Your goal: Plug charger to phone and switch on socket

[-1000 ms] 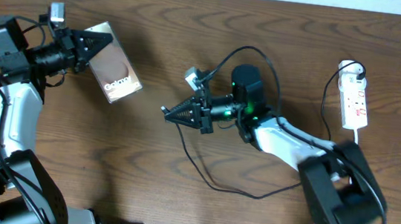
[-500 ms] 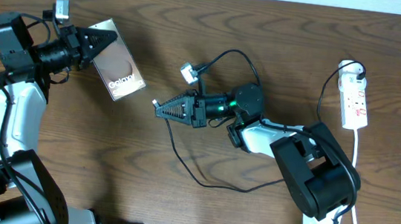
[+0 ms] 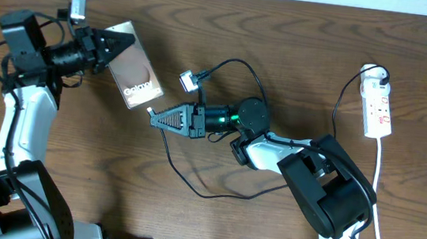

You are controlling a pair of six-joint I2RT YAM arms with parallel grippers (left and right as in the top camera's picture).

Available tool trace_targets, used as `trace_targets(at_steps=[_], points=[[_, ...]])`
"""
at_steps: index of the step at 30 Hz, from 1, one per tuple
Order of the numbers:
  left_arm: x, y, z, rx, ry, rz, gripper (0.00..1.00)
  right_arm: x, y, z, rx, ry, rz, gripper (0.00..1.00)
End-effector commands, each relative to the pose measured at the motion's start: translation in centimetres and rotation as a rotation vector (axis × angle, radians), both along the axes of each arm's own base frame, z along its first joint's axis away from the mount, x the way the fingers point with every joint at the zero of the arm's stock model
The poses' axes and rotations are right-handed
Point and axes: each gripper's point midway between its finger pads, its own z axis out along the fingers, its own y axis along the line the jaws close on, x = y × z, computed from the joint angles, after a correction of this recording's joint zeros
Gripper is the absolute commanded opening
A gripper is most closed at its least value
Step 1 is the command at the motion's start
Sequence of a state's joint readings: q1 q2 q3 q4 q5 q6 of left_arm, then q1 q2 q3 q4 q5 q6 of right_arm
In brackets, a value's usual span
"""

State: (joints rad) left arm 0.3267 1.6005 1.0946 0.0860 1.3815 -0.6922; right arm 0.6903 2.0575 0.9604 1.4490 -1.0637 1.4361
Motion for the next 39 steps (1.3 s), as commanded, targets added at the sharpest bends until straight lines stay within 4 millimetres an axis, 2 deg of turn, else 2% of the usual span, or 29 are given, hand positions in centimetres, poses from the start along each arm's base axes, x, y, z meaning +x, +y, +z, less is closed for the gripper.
trace_targets(at_steps=[1, 8, 11, 13, 18, 21, 26, 39], points=[[-0.3, -0.9, 1.7, -0.003, -0.035, -0.035, 0.07, 0.7, 0.1, 0.2, 0.010, 0.014, -0.032, 0.01], [-0.3, -1.2, 1.7, -0.003, -0.034, -0.040, 0.07, 1.4, 0.2, 0.4, 0.014, 0.072, -0.064, 0.01], [0.4, -0.9, 1.9, 0.003, -0.030, -0.003, 0.07, 1.6, 0.2, 0.6, 0.018, 0.109, -0.070, 0.01], [1.1, -0.3, 2.6, -0.001, -0.041, 0.037, 0.07, 1.4, 0.4, 0.8, 0.026, 0.108, -0.068, 0.01], [1.4, -0.1, 4.2, -0.026, -0.075, 0.041, 0.07, 1.4, 0.4, 0.9, 0.029, 0.115, -0.074, 0.01], [1.3, -0.2, 4.3, -0.028, -0.077, 0.030, 0.07, 1.4, 0.4, 0.9, 0.032, 0.112, -0.073, 0.01], [0.9, -0.4, 4.3, -0.033, -0.079, 0.009, 0.07, 1.7, -0.4, 2.1, 0.078, 0.085, -0.079, 0.01], [0.6, -0.6, 4.4, -0.037, -0.080, -0.012, 0.07, 2.3, -0.8, 2.2, 0.082, 0.091, -0.094, 0.01]])
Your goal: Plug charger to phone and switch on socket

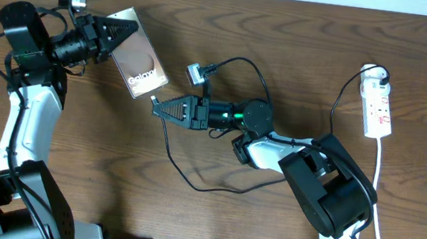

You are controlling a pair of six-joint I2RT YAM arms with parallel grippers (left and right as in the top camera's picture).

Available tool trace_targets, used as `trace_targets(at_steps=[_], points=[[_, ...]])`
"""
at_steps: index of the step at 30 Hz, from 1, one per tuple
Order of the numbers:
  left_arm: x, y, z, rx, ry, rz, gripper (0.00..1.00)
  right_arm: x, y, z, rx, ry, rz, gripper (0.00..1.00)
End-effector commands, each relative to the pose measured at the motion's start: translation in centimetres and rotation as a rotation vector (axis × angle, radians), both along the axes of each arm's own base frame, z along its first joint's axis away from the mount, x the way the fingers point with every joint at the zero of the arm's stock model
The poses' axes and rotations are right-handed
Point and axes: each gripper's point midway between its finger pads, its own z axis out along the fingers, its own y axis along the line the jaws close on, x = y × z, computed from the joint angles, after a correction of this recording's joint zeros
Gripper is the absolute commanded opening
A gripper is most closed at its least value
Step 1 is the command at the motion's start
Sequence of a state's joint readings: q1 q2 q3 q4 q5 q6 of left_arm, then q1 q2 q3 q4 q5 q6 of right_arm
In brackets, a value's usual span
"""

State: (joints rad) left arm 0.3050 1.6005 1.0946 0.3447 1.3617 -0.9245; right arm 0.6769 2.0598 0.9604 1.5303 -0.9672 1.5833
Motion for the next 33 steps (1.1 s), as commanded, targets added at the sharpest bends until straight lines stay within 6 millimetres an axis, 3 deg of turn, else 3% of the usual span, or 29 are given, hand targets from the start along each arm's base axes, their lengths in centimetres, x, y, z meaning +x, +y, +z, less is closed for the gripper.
trace_targets(at_steps=[1, 33], points=[[-0.6, -0.2, 1.7, -0.002, -0.034, -0.030, 0.07, 0.5, -0.3, 0.6, 0.026, -0.014, -0.023, 0.01], [-1.2, -1.7, 1.8, 0.017, -0.081, -0.095, 0.07, 0.3, -0.3, 0.7, 0.033, -0.051, -0.018, 0.01]])
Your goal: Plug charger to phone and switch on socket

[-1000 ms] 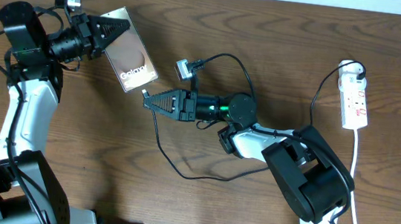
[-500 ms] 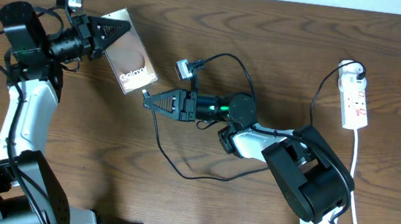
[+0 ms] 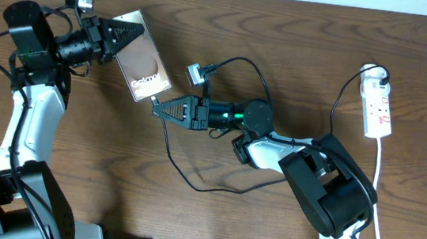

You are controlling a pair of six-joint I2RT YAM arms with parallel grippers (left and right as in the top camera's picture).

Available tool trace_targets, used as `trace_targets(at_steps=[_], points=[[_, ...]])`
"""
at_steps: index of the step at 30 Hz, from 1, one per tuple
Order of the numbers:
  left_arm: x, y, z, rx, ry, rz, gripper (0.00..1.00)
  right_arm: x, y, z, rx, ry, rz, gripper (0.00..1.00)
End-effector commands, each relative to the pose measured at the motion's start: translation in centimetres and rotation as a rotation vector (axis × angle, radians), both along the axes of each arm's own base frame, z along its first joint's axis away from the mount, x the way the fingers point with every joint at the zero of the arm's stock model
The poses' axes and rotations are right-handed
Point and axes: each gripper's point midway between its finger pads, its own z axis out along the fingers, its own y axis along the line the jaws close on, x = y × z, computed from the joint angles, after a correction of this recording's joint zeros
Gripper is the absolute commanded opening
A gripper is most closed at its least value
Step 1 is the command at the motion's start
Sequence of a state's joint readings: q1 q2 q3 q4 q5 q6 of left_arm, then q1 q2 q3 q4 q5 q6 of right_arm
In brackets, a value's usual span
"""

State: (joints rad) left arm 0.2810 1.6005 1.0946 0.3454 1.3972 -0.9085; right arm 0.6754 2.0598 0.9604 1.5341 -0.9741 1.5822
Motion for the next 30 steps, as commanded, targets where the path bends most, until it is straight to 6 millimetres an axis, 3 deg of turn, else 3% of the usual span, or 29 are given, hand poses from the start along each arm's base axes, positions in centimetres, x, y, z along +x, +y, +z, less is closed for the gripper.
trace_targets(at_steps=[1, 30], points=[[-0.61, -0.44, 1.67, 0.015, -0.065, -0.035, 0.07, 0.34, -0.29, 0.71, 0.033, -0.045, -0.023, 0.01], [-1.36, -0.81, 1.83, 0.019, -0.098, -0.084, 0.07, 1.03, -0.88, 0.65, 0.031, -0.057, -0.038, 0.01]])
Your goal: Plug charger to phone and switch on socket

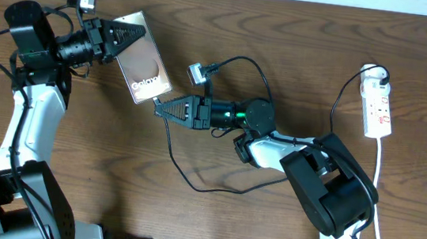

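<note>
A rose-gold phone [143, 66] with "Galaxy" on its back is held off the table at the upper left, my left gripper [125, 32] shut on its top end. My right gripper [160, 104] is shut on the black charger plug, whose tip sits right at the phone's bottom edge; I cannot tell if it is seated in the port. The black cable [191, 182] loops below and behind the right arm. At the far right lies the white power socket strip [379, 107], with a plug in its top end.
A small silver wrist camera [195, 74] with its wire sits above the right arm's forearm. The socket's white cord [377, 208] trails down the right edge of the wooden table [231, 26]. Both arm bases stand at the front.
My right gripper has shifted slightly right and up with the plug, which now sits against the phone's bottom edge. The left gripper and phone have barely moved.
At first the phone was held higher left and the plug sat below its lower corner with a gap. The phone then came right and down toward the plug while my right gripper rose. Now the plug tip meets the phone's bottom edge.
</note>
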You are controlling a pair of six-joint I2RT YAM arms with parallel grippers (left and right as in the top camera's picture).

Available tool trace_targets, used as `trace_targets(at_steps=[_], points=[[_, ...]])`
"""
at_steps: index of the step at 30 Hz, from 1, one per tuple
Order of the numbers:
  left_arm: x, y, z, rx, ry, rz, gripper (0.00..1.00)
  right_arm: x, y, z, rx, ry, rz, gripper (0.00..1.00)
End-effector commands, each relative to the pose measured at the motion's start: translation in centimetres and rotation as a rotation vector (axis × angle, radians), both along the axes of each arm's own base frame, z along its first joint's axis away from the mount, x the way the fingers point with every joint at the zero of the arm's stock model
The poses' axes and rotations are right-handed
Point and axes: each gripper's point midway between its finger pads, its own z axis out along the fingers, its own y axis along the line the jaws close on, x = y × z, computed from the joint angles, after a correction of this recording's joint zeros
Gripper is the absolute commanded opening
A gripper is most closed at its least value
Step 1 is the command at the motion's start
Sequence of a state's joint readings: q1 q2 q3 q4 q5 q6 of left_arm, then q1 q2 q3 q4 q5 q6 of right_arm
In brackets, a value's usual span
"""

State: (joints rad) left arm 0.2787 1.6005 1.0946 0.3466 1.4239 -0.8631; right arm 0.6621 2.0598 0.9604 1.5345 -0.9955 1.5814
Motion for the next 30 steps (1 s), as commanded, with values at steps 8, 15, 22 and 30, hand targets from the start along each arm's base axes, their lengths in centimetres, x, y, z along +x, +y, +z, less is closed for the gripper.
trace_targets(at_steps=[8, 15, 22, 30], points=[[-1.0, -0.5, 1.7, 0.004, -0.054, -0.054, 0.07, 1.5, -0.5, 1.0, 0.052, -0.040, -0.081, 0.01], [-1.0, -0.5, 1.7, 0.004, -0.054, -0.054, 0.08, 2.5, -0.2, 1.6, 0.085, -0.011, -0.158, 0.01], [-1.1, -1.0, 1.6, 0.002, -0.048, -0.068, 0.07, 3.2, 0.7, 1.2, 0.081, 0.005, -0.229, 0.01], [-1.0, -1.0, 1.6, 0.003, -0.049, -0.067, 0.08, 3.2, 0.9, 0.8, 0.065, -0.001, -0.230, 0.10]])
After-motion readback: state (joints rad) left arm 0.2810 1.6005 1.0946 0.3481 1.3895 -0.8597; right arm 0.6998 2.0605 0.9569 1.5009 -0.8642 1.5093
